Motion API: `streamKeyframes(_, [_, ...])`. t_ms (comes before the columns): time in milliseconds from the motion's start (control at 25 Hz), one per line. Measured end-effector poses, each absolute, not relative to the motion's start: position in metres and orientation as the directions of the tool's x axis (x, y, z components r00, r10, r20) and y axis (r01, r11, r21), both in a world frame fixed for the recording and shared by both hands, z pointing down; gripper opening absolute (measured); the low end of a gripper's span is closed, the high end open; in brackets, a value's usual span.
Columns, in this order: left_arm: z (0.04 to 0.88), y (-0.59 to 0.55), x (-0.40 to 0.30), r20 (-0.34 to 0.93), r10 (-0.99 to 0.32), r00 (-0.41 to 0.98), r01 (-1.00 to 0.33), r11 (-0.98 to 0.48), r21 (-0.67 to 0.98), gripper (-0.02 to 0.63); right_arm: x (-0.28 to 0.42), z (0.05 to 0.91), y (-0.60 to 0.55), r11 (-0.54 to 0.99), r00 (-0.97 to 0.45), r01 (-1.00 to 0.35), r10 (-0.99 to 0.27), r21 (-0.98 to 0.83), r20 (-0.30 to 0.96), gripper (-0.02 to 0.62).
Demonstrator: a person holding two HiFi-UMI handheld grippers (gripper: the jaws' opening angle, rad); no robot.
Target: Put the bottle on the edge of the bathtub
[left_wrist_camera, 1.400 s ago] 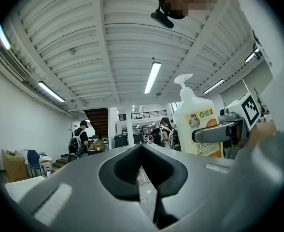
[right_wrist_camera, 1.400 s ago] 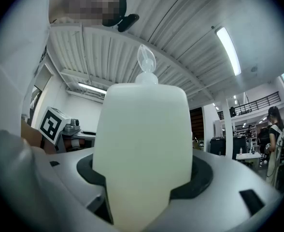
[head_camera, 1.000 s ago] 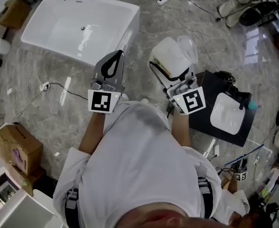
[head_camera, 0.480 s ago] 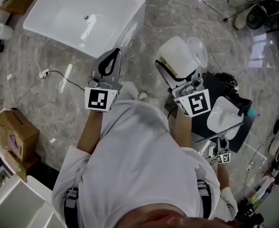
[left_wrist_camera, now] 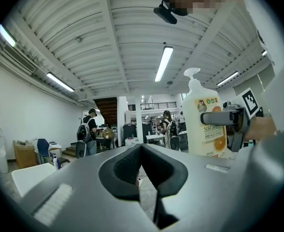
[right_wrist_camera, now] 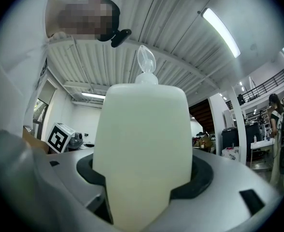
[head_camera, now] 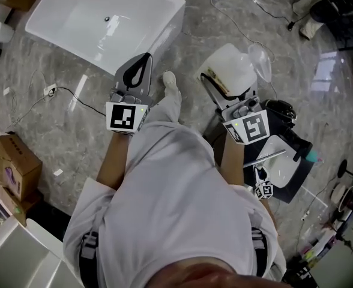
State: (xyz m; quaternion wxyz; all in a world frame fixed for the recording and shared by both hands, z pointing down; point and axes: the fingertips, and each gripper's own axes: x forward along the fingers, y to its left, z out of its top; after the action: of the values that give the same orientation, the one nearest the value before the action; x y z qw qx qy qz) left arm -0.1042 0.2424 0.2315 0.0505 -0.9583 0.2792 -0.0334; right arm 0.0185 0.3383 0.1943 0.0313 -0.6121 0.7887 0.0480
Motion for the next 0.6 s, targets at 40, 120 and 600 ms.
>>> streamKeyframes(40, [0.233,0.233,-0.096,0.033,-0.537,0.843,-0.531,-0.84,-0.112,0.0,0.025,0.195,0.329,0.25,-0.252,-0.968,-0.962,0.038,-0.104,0.345])
streamKeyframes(120, [0.237,0.213,-0.081,0.03,-0.531,0.847,-0.526,-0.844,-0.106,0.0,0.038,0.197,0.308,0.259,-0.262,-0.965,-0.961,0.042,-0.094,0.345])
streamKeyframes(600, [0.231,0.05,-0.002,-0.01,-0.572,0.82,-0.571,-0.818,-0.068,0.0,0.113,0.186,0.143,0.372,-0.37,-0.928,-0.924,-0.001,-0.099,0.345])
